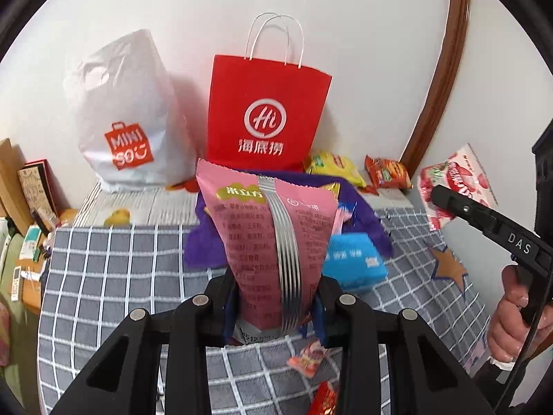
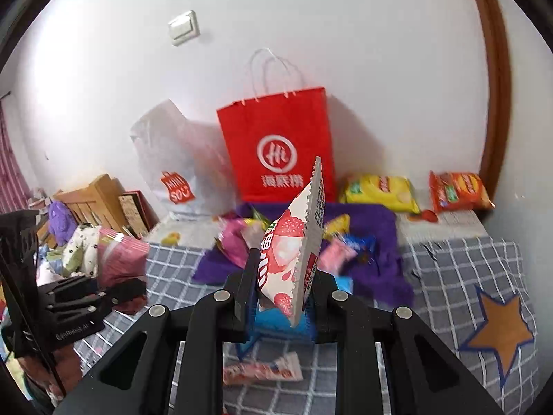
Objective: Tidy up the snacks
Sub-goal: 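Carry both held packets over the purple towel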
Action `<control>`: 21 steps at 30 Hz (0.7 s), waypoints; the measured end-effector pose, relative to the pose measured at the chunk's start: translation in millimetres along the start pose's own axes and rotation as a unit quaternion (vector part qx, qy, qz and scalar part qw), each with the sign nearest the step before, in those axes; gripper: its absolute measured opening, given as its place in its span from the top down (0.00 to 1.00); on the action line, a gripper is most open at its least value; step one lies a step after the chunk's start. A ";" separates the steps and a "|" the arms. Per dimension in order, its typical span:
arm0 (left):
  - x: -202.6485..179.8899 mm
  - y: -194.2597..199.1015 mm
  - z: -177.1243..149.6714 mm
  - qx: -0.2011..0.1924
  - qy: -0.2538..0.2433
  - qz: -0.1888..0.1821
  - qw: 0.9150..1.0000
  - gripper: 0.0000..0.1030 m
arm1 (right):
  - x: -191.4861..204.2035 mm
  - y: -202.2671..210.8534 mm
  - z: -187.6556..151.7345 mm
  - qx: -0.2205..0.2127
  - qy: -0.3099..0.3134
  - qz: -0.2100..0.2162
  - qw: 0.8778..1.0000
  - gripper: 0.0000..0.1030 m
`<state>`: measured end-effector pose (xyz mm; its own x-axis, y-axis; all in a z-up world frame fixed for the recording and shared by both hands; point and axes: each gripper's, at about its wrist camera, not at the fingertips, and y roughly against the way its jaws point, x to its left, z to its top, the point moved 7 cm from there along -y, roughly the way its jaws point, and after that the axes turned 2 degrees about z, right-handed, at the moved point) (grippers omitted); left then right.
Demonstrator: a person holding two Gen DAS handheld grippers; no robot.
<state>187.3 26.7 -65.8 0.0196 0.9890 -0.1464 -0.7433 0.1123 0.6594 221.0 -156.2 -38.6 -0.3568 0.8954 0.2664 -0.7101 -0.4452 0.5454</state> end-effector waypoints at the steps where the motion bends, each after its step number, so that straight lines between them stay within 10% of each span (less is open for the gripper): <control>1: 0.6 -2.7 6.2 0.000 0.002 -0.002 1.000 0.68 | 2.2 -3.6 6.9 0.001 0.003 0.003 1.000 0.78; 21: 6.8 -117.2 106.7 0.031 0.039 -0.026 0.998 0.68 | -38.7 -120.4 62.6 0.054 0.007 0.004 0.999 0.78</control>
<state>345.8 30.5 -65.4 0.0033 0.9717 -0.2363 -0.6999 0.1710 0.6935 358.3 -136.9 -64.9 -0.3710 0.8916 0.2596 -0.6381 -0.4479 0.6263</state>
